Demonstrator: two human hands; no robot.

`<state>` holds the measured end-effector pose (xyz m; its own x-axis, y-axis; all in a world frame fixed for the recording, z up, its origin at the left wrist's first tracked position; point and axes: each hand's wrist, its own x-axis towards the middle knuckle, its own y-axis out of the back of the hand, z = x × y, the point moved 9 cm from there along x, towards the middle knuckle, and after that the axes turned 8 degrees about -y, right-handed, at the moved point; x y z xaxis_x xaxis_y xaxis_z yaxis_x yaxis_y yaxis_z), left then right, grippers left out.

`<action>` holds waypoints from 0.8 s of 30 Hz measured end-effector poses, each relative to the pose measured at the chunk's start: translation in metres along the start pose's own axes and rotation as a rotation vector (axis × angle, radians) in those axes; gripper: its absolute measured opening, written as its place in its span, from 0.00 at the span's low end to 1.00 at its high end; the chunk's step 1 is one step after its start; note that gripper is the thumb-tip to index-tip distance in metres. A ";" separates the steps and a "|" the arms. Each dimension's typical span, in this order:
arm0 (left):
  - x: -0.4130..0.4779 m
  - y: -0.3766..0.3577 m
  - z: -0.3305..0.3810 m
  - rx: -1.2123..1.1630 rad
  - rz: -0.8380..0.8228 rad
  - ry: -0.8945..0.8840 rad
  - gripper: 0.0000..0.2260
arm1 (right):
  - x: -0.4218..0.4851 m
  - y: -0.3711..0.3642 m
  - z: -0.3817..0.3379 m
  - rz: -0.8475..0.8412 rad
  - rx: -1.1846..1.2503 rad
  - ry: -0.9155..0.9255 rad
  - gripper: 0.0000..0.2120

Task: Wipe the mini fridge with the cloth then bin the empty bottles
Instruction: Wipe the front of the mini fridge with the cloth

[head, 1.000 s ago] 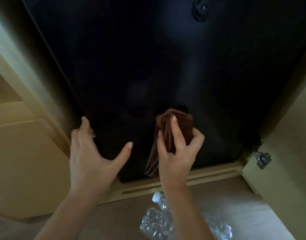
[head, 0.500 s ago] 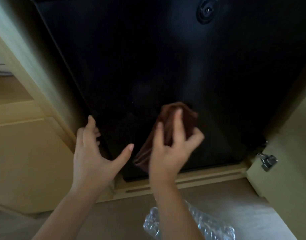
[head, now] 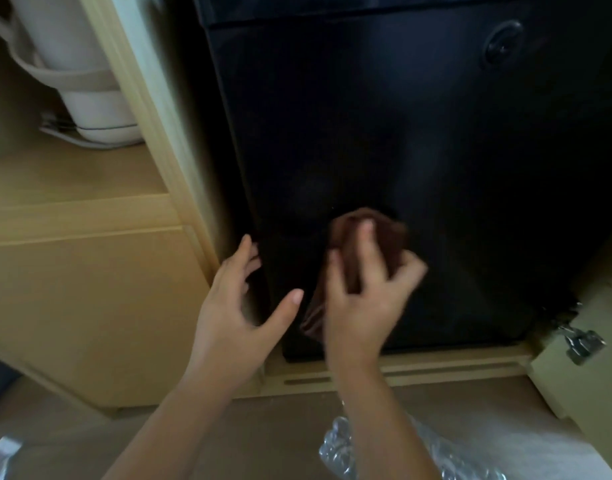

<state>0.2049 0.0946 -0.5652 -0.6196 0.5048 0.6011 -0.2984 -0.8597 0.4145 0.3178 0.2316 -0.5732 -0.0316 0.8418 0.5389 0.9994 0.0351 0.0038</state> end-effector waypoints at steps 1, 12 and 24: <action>-0.001 0.008 0.004 0.008 0.040 -0.036 0.31 | -0.016 -0.016 -0.012 -0.089 -0.066 0.083 0.22; -0.001 0.042 0.021 -0.050 0.147 -0.104 0.25 | 0.056 0.039 -0.009 0.131 0.168 -0.039 0.20; -0.012 0.056 0.023 -0.009 0.051 -0.139 0.30 | -0.013 -0.019 -0.031 -0.249 -0.051 0.161 0.22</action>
<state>0.2119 0.0424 -0.5336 -0.5276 0.4657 0.7105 -0.2761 -0.8850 0.3750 0.3001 0.2030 -0.5542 -0.2771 0.7142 0.6428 0.9608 0.1990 0.1932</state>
